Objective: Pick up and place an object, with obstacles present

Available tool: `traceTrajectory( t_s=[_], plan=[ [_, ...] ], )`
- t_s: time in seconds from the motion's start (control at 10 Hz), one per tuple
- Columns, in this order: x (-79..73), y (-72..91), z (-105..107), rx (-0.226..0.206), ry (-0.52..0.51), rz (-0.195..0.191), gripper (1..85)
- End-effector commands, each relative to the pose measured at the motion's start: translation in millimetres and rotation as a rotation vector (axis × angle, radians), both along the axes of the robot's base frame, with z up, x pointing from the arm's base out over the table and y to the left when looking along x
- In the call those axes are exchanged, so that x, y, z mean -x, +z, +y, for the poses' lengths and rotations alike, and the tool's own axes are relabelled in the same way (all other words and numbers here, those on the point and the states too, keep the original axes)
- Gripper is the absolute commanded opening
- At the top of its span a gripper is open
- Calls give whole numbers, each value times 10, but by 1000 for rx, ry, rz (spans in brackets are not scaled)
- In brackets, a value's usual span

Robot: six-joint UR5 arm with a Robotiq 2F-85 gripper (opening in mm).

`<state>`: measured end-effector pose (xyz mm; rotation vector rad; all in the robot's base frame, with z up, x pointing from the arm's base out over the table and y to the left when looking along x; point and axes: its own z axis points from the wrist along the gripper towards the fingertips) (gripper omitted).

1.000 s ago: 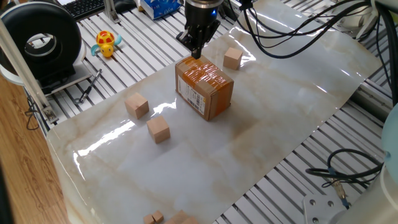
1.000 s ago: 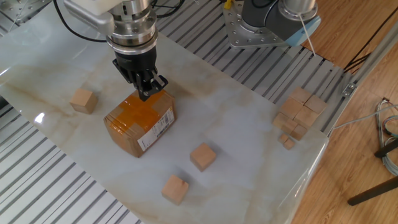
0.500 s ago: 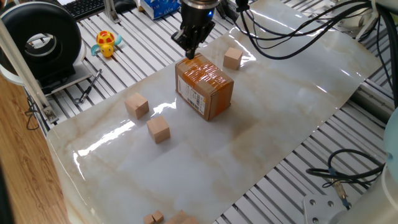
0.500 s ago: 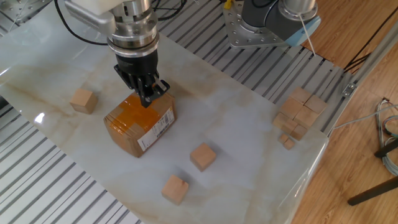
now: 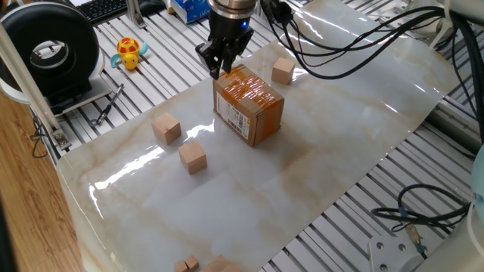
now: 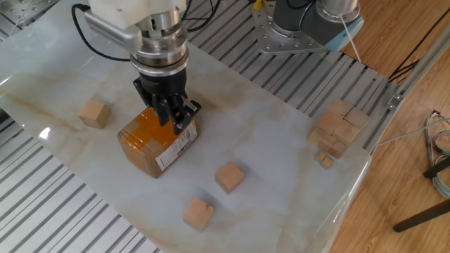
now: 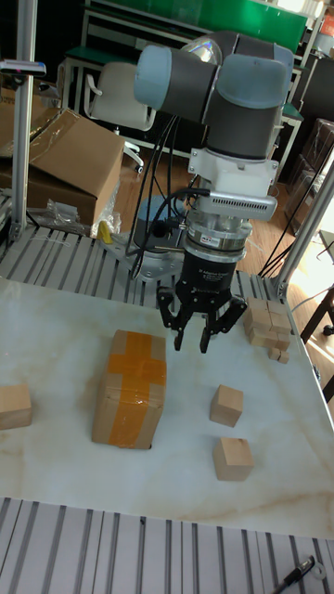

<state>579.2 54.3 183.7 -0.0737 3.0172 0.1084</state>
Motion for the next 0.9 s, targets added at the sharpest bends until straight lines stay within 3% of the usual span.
traceTrajectory(
  t_s=[0.0,0.1,0.4,0.7,0.8],
  plan=[
    [62,-18,-48,35,28,23,430],
    [56,-31,-2,24,6,24,483],
    [-50,-285,488,18,-34,7,490],
    [-7,-309,606,-7,-24,23,543],
    [45,-317,550,17,-2,41,547]
  ],
)
